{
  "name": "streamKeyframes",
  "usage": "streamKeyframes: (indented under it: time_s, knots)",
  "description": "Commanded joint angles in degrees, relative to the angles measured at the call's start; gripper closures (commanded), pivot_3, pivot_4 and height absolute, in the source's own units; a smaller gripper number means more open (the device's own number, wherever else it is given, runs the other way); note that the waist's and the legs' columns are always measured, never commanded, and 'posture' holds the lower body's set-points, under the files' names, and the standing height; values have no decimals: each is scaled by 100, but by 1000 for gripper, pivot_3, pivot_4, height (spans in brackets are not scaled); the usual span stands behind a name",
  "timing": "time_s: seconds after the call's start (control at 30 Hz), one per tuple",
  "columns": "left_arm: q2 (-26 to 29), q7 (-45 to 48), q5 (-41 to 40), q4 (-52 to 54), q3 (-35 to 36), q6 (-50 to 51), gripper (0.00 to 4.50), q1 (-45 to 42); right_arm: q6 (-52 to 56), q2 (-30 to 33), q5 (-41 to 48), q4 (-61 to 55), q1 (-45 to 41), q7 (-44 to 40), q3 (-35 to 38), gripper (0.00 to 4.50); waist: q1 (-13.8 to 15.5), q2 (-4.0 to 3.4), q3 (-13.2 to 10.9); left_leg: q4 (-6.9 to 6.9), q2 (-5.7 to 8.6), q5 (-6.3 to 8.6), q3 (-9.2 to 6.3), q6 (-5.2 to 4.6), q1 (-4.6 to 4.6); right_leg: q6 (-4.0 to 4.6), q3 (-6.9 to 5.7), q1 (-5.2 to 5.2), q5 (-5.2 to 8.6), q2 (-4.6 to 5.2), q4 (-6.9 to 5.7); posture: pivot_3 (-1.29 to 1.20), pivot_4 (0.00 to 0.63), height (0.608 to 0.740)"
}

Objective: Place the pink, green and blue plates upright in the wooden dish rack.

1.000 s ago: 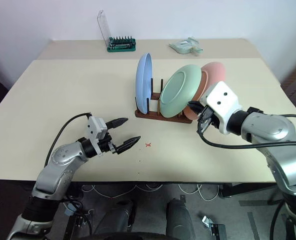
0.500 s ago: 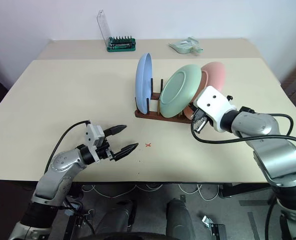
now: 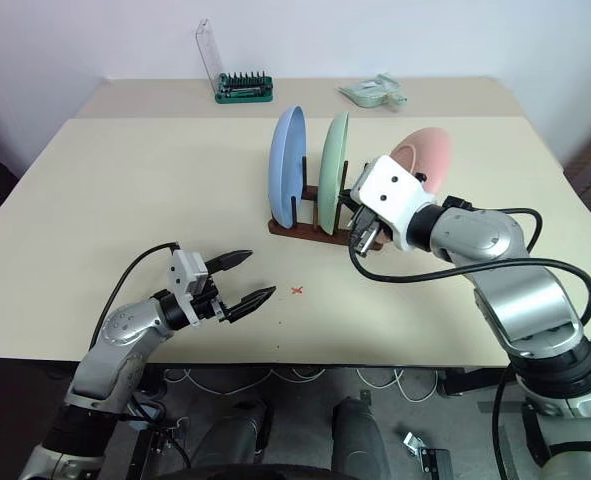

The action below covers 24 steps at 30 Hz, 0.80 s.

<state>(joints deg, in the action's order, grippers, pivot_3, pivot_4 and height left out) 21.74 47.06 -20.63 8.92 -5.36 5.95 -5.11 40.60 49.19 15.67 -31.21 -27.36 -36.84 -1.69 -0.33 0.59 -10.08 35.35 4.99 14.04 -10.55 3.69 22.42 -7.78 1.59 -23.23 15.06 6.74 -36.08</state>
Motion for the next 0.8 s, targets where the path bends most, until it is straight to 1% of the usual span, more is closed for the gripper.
streamKeyframes:
  time_s: [0.03,0.17,0.3,0.4,0.47,0.53,0.6,0.8]
  knots:
    - [-11,-46,-56,223,30,41,0,-26,-149,382,150,-154,67,-284,893,4432,5,0,0,0,0,0,1,0,0,0,0,0,0,0,1,0,150,740]
    - [-13,-66,-102,321,-13,199,0,-65,-52,778,432,-139,132,-616,1782,4432,-19,-2,-1,0,-1,0,1,-1,-2,0,0,0,0,-1,-2,0,150,740]
    - [-30,-91,-116,386,-64,345,0,-184,-136,1349,75,126,614,-763,2319,4432,-13,-1,0,0,-1,1,2,-1,-2,0,-1,1,0,-1,-2,0,150,740]
    - [-35,-125,-125,457,-82,470,0,-270,-255,1597,-219,313,1072,-793,2461,4432,-10,-1,0,3,-1,1,4,-1,-2,0,0,3,0,0,-2,0,150,740]
    - [-34,-158,-141,541,-78,582,0,-328,-306,1672,-388,368,1463,-830,2428,4432,-10,-1,0,3,-1,1,5,-1,-2,0,0,3,0,0,-2,0,150,740]
    - [-32,-184,-155,610,-66,680,0,-366,-379,1590,-414,306,1625,-806,2235,4432,-34,-4,1,3,-1,1,6,-1,-2,0,0,3,0,0,-2,0,150,740]
    - [-37,-205,-164,656,-60,755,0,-400,-431,1454,-431,271,1578,-702,1983,4432,-58,-8,2,3,-2,1,9,-1,-4,0,1,2,0,0,-6,0,150,740]
    - [-29,-400,-200,933,-15,1033,0,-426,-432,1056,-396,232,823,-518,1273,4432,-30,-8,2,7,-5,1,11,-1,-4,0,1,3,0,-1,-7,0,150,740]
